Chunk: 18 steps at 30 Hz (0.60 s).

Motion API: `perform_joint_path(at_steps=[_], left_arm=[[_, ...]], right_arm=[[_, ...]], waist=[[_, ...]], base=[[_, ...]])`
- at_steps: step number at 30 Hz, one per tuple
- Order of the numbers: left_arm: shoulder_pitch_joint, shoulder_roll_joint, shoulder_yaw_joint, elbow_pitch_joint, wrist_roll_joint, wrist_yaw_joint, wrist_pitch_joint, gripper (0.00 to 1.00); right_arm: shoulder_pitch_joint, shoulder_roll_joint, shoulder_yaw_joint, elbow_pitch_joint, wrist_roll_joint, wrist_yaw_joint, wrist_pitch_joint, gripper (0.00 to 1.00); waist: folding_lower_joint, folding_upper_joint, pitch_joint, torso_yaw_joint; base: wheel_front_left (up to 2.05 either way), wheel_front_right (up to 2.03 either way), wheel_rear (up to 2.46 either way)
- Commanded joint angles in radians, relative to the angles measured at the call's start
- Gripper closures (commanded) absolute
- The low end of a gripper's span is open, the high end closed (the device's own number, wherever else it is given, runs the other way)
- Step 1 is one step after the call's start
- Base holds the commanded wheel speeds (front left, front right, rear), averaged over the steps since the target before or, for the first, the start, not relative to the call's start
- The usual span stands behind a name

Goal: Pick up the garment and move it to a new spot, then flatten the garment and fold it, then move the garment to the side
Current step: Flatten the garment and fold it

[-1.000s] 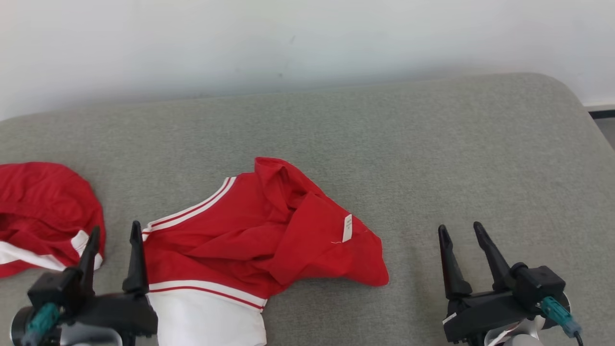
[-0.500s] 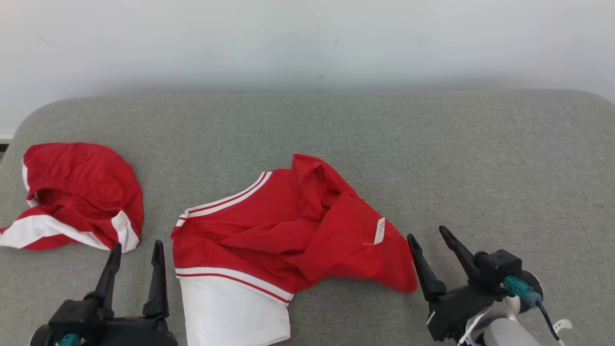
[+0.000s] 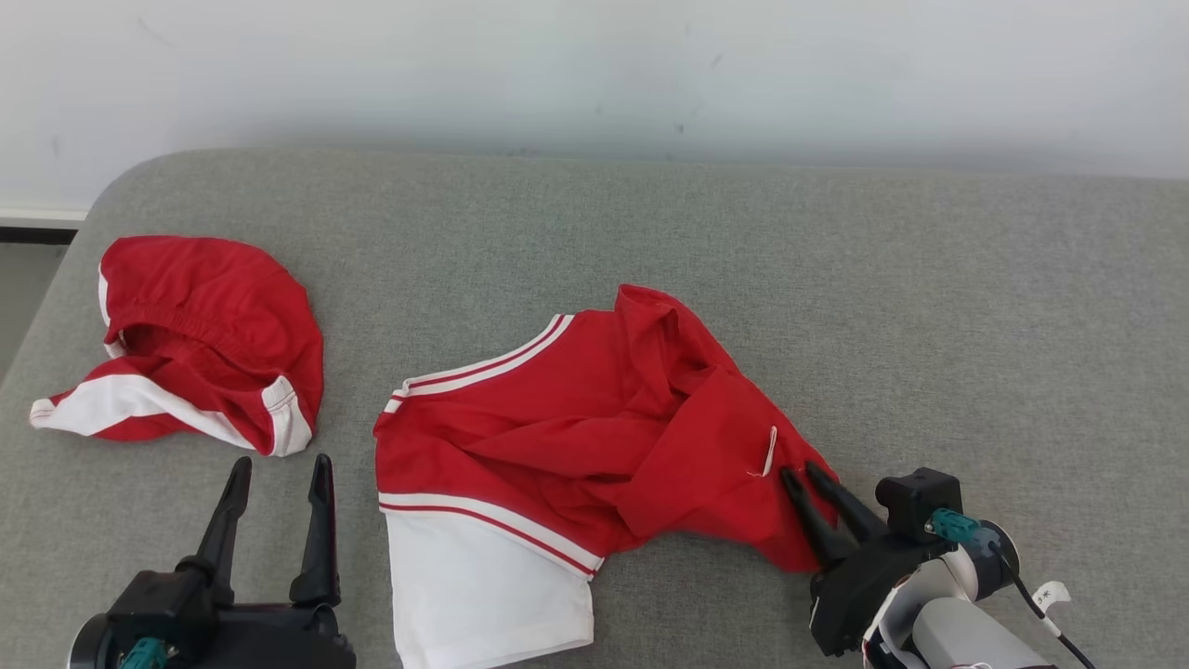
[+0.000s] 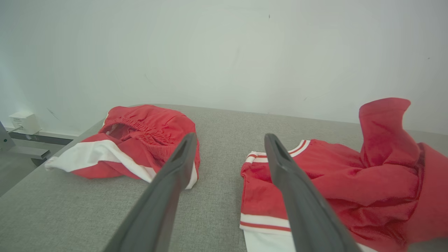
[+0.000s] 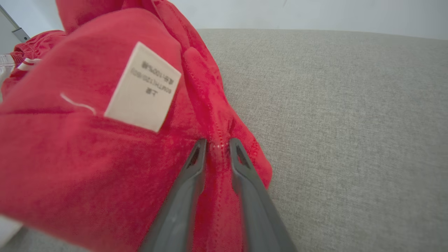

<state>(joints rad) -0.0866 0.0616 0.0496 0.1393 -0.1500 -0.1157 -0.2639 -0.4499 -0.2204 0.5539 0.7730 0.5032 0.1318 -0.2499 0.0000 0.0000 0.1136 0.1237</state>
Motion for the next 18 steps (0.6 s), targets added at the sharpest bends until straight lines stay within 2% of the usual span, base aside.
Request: perform_joint_path(at_steps=[1,8,18], left_arm=[[-0.007,-0.002,0.006,0.002,0.01,-0.004,-0.001,0.0],[0.001,-0.006,0.02,0.006,0.015,-0.005,-0.001,0.0],[0.026,-0.01,0.029,0.019,0.006,-0.009,-0.001,0.0]], right_arm=[[-0.013,-0.007,0.011,0.014,0.015,-0.002,-0.007,1.0],[-0.04,-0.022,-0.009,0.016,0.044,-0.002,-0.016,1.0],[0.087,-0.088,-0.25,-0.179,-0.024,-0.002,-0.014,1.0]], waist=[[0.0,0.0,0.007,0.006],[0.0,0.0,0.001,-0.003],[0.0,0.0,-0.019,-0.067]], base=[[0.0,0.0,0.0],[0.0,0.0,0.0],[0.0,0.0,0.0]])
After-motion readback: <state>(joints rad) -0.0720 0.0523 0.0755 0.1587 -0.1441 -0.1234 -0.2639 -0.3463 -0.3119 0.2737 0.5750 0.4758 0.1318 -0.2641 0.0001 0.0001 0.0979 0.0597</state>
